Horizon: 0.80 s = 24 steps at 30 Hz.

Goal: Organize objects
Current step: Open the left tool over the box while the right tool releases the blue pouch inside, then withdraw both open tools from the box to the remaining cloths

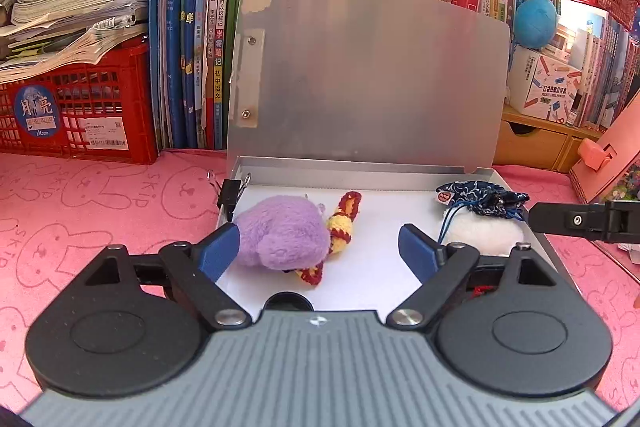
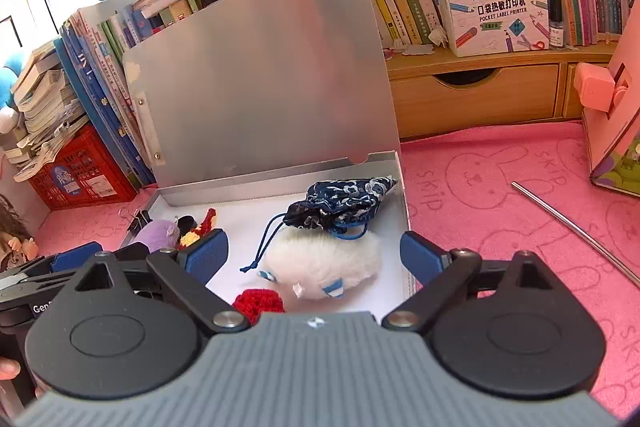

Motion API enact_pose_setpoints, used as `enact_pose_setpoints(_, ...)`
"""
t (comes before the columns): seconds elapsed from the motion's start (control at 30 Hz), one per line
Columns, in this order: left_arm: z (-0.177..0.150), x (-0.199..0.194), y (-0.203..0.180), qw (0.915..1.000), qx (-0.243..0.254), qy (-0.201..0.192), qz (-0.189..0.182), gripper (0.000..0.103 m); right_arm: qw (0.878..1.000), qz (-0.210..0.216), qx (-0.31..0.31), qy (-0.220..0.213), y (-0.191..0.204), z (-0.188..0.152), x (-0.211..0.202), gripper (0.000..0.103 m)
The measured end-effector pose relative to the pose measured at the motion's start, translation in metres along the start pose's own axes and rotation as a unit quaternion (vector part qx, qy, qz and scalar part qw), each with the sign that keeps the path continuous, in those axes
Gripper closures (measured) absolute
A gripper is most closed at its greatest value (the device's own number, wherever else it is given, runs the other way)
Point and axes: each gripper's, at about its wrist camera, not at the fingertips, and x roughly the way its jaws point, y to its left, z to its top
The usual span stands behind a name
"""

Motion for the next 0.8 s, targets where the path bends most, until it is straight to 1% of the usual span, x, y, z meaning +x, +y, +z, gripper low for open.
enact_pose_setpoints(0.33,-0.042,-0.064,-0.020,0.9991,0.031,0.009,-0.029,0.013,0.999,0.028,-0.036,-0.029,0.017,-0.033,-0.070,0.004)
enact_pose_setpoints(0.5,-0.063,-0.096,-0.021,0.9981,0.020,0.014,-0.056,0.013,0.996,0.054,-0.060,-0.039,0.030,-0.057,-0.105,0.003)
enact_pose_setpoints(0.67,-0.084,-0.126,-0.027,0.9973,0.030,0.009,-0.066,0.013,0.993,0.072,-0.079,-0.046,0.040,-0.080,-0.133,0.002)
enact_pose_setpoints(0.8,-0.105,-0.149,-0.032,0.9962,0.040,0.007,-0.077,0.013,0.991,0.079,-0.094,-0.044,0.046,-0.099,-0.148,0.002)
